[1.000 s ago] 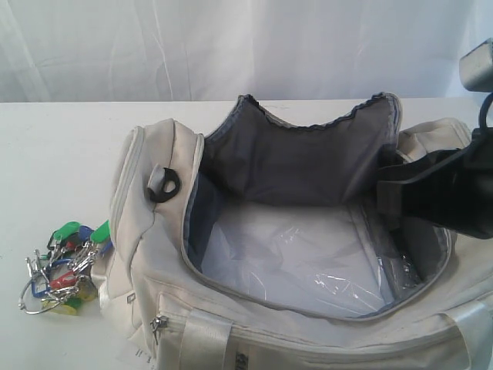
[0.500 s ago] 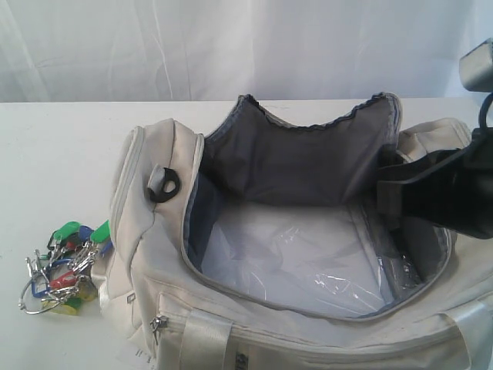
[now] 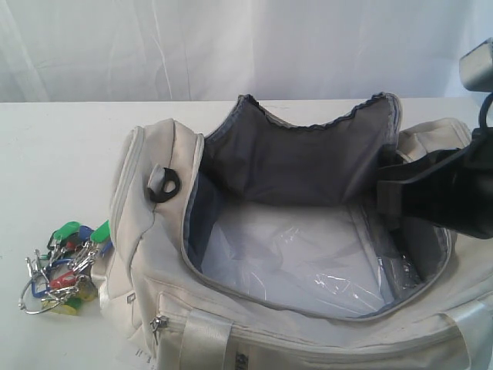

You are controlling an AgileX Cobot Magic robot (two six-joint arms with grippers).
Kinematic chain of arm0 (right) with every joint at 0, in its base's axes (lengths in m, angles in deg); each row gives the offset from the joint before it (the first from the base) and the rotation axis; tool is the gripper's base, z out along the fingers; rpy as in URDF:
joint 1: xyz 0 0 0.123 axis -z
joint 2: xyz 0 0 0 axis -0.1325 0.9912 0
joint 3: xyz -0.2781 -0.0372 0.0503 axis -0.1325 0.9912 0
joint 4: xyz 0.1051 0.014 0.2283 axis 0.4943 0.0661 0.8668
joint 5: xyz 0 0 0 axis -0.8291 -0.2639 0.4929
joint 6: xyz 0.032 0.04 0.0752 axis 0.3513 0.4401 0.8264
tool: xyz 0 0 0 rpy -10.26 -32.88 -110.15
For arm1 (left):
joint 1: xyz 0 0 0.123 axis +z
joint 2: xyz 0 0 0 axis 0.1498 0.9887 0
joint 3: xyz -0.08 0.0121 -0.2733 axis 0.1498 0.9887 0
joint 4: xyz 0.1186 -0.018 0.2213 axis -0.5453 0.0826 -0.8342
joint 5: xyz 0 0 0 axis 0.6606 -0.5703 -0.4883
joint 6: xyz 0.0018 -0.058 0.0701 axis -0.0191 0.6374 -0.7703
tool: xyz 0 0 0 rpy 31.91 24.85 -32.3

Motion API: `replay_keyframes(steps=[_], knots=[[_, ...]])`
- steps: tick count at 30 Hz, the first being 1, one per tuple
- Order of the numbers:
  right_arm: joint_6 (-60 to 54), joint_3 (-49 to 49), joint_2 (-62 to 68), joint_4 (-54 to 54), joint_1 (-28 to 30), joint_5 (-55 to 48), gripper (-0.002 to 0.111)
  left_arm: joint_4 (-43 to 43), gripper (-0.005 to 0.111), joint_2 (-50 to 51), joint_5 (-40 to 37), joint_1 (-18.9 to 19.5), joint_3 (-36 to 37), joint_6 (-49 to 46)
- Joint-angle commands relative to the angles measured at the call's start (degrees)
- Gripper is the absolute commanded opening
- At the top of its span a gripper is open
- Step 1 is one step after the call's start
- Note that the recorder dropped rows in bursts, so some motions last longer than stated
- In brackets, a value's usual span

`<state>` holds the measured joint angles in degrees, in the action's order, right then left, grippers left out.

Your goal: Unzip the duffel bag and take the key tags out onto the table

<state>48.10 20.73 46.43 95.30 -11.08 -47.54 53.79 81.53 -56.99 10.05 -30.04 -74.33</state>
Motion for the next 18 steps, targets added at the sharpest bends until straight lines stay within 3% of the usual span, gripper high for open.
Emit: replay_keyframes(steps=[1, 18], knots=[[0.2, 0.1, -0.3, -0.2, -0.1, 0.3, 0.000, -0.2, 0.000, -0.2, 0.3, 0.1, 0.3, 0.4], [0.2, 0.1, -0.3, -0.2, -0.1, 0.3, 0.000, 1.7, 0.000, -0.2, -0.2, 0.1, 0.3, 4.3]])
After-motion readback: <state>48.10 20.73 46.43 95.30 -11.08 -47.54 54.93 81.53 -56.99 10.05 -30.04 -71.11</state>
